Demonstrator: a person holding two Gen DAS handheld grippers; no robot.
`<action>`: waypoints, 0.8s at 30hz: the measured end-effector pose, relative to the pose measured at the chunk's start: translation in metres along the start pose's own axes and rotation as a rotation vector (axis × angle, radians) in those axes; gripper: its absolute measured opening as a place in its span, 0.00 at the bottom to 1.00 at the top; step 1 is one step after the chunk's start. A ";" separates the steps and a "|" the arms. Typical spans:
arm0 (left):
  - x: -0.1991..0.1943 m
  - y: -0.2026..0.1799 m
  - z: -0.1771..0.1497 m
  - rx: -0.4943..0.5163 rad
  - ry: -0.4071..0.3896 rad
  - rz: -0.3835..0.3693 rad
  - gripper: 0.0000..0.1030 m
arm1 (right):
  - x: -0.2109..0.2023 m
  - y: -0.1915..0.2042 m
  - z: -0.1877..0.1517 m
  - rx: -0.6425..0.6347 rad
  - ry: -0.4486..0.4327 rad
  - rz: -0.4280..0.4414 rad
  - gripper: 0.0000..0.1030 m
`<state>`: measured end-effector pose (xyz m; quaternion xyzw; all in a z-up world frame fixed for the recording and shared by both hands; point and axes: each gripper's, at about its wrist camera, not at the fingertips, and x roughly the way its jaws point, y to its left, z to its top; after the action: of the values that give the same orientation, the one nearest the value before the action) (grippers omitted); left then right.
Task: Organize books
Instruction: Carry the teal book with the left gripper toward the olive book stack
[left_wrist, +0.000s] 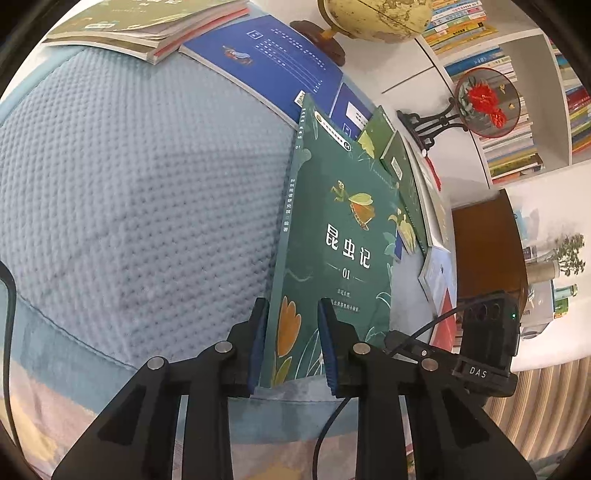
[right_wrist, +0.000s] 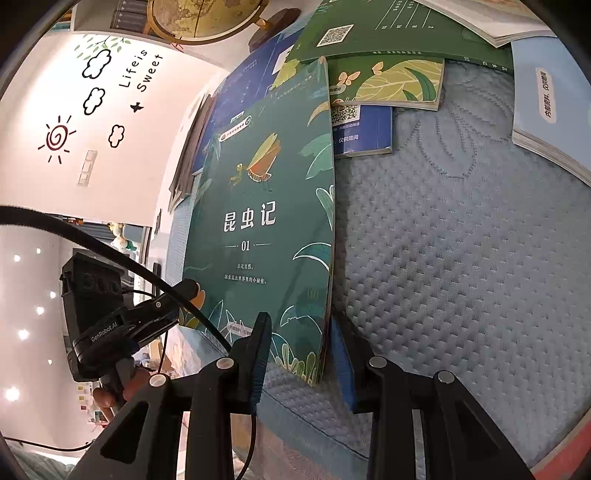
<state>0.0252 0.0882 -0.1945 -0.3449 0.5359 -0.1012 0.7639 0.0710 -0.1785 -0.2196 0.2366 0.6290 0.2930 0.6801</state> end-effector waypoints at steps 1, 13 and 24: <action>0.001 0.000 0.000 -0.008 0.006 -0.009 0.22 | -0.001 -0.001 0.000 0.001 0.000 0.001 0.31; 0.011 -0.008 -0.010 -0.048 0.033 -0.086 0.22 | -0.009 -0.013 0.007 0.028 0.000 0.028 0.31; 0.001 -0.008 0.001 -0.244 0.021 -0.377 0.22 | -0.023 -0.031 0.010 0.109 0.047 0.115 0.52</action>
<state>0.0277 0.0825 -0.1899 -0.5277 0.4783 -0.1803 0.6784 0.0832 -0.2165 -0.2240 0.3022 0.6450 0.3025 0.6334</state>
